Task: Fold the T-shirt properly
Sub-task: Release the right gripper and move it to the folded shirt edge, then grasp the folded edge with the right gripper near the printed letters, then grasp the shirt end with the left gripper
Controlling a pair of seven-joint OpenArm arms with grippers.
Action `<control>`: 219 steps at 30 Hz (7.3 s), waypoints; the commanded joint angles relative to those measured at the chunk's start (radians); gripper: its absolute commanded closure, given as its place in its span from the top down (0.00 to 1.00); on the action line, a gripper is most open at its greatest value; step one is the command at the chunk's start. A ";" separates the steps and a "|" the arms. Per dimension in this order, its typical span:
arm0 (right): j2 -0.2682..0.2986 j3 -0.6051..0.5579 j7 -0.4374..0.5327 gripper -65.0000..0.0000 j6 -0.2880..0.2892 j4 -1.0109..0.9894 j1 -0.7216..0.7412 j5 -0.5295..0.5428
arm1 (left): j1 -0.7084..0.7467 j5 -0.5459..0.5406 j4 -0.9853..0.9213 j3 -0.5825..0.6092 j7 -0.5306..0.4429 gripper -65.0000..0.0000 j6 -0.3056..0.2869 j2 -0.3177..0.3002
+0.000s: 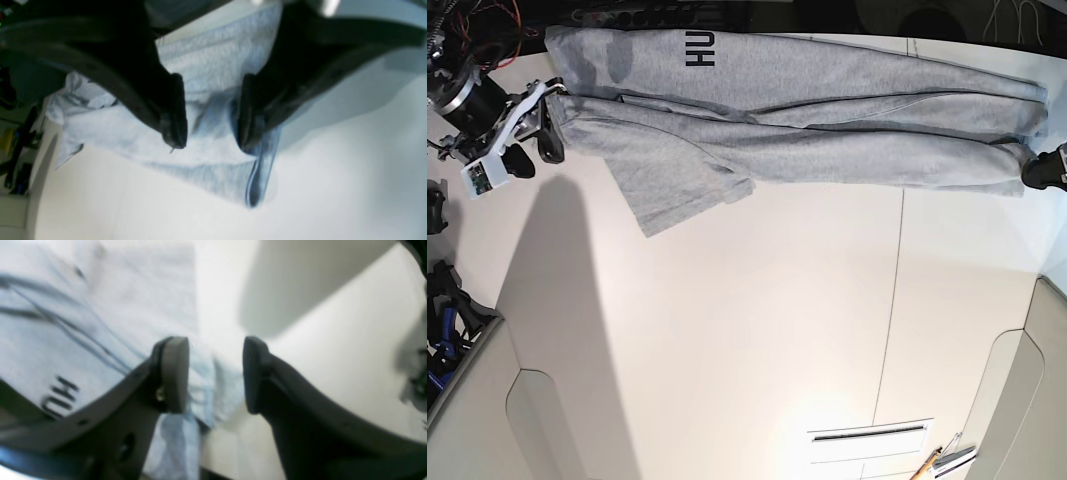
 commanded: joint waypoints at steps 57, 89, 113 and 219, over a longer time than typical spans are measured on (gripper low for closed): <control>-0.064 -0.354 -0.153 0.00 0.009 -0.179 0.277 0.034 | -0.016 -0.059 0.014 -0.007 -0.059 0.47 -0.009 -0.035; -0.180 -0.356 -0.217 0.00 0.014 0.100 -0.154 0.206 | -0.016 -0.059 0.014 -0.007 -0.059 0.47 -0.009 -0.027; -0.180 -0.356 -0.103 0.45 0.012 0.100 -0.141 -0.029 | -0.013 0.019 0.013 -0.007 -0.108 0.47 -0.009 -0.027; -0.180 -0.316 -0.014 0.45 -0.014 0.100 -0.050 -0.195 | 0.143 -0.059 0.379 -0.007 0.062 0.00 -0.009 0.041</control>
